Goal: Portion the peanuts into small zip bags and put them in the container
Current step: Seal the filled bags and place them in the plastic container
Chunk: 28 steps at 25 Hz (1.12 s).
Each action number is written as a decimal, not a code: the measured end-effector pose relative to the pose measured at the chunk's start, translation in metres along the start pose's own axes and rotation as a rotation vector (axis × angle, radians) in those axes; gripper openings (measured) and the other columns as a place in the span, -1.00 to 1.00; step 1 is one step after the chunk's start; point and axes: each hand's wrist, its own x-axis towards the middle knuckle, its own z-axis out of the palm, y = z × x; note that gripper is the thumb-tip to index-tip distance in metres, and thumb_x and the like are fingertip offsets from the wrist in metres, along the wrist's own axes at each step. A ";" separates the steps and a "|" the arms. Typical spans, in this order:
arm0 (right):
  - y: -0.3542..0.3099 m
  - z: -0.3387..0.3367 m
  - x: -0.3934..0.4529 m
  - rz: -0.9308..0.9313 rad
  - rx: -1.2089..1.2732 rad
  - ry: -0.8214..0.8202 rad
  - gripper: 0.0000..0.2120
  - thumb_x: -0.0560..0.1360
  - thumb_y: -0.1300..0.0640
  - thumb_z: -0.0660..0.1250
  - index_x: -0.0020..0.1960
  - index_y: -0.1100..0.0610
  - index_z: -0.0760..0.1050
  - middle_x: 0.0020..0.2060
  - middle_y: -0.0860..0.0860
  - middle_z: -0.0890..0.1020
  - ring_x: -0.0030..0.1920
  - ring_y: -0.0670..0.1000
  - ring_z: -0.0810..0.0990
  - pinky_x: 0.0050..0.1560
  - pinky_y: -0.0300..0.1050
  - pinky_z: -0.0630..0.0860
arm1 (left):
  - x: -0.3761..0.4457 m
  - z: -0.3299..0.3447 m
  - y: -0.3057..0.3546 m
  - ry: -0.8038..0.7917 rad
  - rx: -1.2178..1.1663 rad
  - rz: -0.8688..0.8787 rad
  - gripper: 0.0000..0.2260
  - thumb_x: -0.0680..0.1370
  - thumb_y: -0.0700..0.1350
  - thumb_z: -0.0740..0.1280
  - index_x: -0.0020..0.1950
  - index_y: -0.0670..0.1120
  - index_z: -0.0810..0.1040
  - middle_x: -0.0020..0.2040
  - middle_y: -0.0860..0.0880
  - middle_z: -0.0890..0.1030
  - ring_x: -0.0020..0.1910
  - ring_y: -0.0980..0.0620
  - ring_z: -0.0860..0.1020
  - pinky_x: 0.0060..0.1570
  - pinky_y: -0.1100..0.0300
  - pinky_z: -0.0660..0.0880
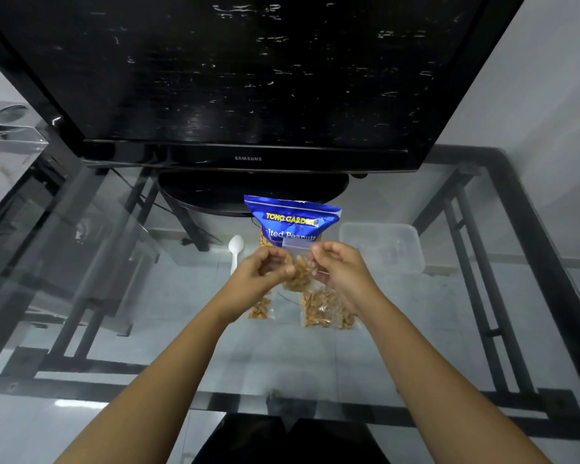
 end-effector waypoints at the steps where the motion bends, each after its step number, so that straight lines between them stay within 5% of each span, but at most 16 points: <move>1: 0.002 -0.001 0.003 0.049 0.052 -0.017 -0.90 0.54 0.14 0.27 -0.12 0.09 0.53 -0.23 0.00 0.62 -0.18 -0.06 0.59 -0.16 -0.23 0.53 | -0.002 0.004 -0.009 0.001 -0.042 -0.041 -0.88 0.48 -0.20 0.39 0.00 -0.11 0.54 -0.11 -0.02 0.62 -0.07 0.06 0.61 0.00 0.20 0.54; 3: 0.014 -0.008 0.015 0.073 -0.166 0.009 -0.87 0.55 0.09 0.26 0.03 0.10 0.54 -0.08 -0.02 0.62 -0.04 -0.05 0.58 -0.06 -0.22 0.50 | -0.003 0.009 -0.025 0.105 0.025 -0.129 -0.92 0.46 -0.17 0.41 -0.07 -0.09 0.56 -0.17 -0.07 0.63 -0.14 -0.02 0.62 -0.10 0.18 0.57; 7: 0.051 -0.028 0.035 -0.094 -1.081 0.089 -0.70 0.55 0.14 0.22 0.25 0.15 0.48 0.17 0.12 0.53 0.14 0.12 0.53 0.13 -0.09 0.42 | 0.000 0.006 -0.052 0.322 0.367 -0.307 -0.80 0.47 -0.04 0.40 -0.13 -0.18 0.59 -0.25 -0.15 0.65 -0.27 -0.09 0.62 -0.19 0.08 0.61; 10: 0.070 -0.027 0.041 -0.103 -1.250 0.031 -0.68 0.55 0.12 0.24 0.27 0.19 0.47 0.19 0.17 0.48 0.21 0.18 0.45 0.16 -0.02 0.42 | 0.004 0.012 -0.065 0.303 0.607 -0.314 -0.77 0.52 -0.08 0.31 -0.09 -0.27 0.56 -0.18 -0.26 0.65 -0.14 -0.21 0.61 -0.13 0.04 0.53; 17: 0.065 -0.023 0.034 -0.254 -1.132 0.107 -0.93 0.48 0.27 0.29 -0.09 0.18 0.55 -0.07 0.12 0.58 -0.03 0.12 0.53 -0.15 -0.13 0.41 | 0.004 0.026 -0.076 0.447 0.931 -0.132 -0.83 0.50 -0.23 0.30 0.03 -0.26 0.42 -0.02 -0.23 0.52 -0.06 -0.21 0.52 -0.18 0.14 0.32; 19: 0.060 -0.026 0.024 -0.291 -1.050 0.090 -0.97 0.48 0.23 0.31 -0.12 0.16 0.53 -0.13 0.09 0.62 -0.10 0.10 0.57 -0.17 -0.13 0.42 | 0.004 0.026 -0.075 0.434 0.756 -0.029 -0.74 0.46 -0.26 0.33 0.12 -0.24 0.43 0.05 -0.18 0.48 0.01 -0.14 0.49 -0.10 0.16 0.37; 22: 0.056 -0.028 0.008 -0.298 -0.909 0.046 -0.98 0.46 0.19 0.34 -0.14 0.11 0.52 -0.25 0.00 0.64 -0.20 0.03 0.60 -0.15 -0.12 0.51 | 0.005 0.031 -0.058 0.160 0.375 -0.061 -0.58 0.47 -0.25 0.33 0.31 -0.08 0.40 0.12 -0.02 0.53 0.03 0.05 0.54 0.03 0.16 0.49; 25: 0.051 -0.030 -0.005 -0.241 -0.692 0.098 -0.98 0.46 0.16 0.37 -0.12 0.07 0.54 -0.29 -0.06 0.61 -0.22 -0.05 0.61 -0.16 -0.25 0.52 | 0.008 0.036 -0.042 0.069 0.268 -0.030 -0.85 0.52 -0.19 0.34 0.08 -0.11 0.57 -0.11 -0.05 0.64 -0.22 0.26 0.57 -0.18 0.38 0.48; 28: 0.040 -0.033 -0.010 -0.147 -0.420 0.117 -0.96 0.47 0.15 0.38 -0.08 0.07 0.57 -0.24 -0.06 0.64 -0.20 -0.12 0.64 -0.16 -0.39 0.50 | 0.011 0.033 -0.018 0.040 0.196 0.014 -0.94 0.52 -0.21 0.33 -0.07 -0.14 0.60 -0.20 -0.08 0.61 -0.30 0.24 0.56 -0.22 0.40 0.51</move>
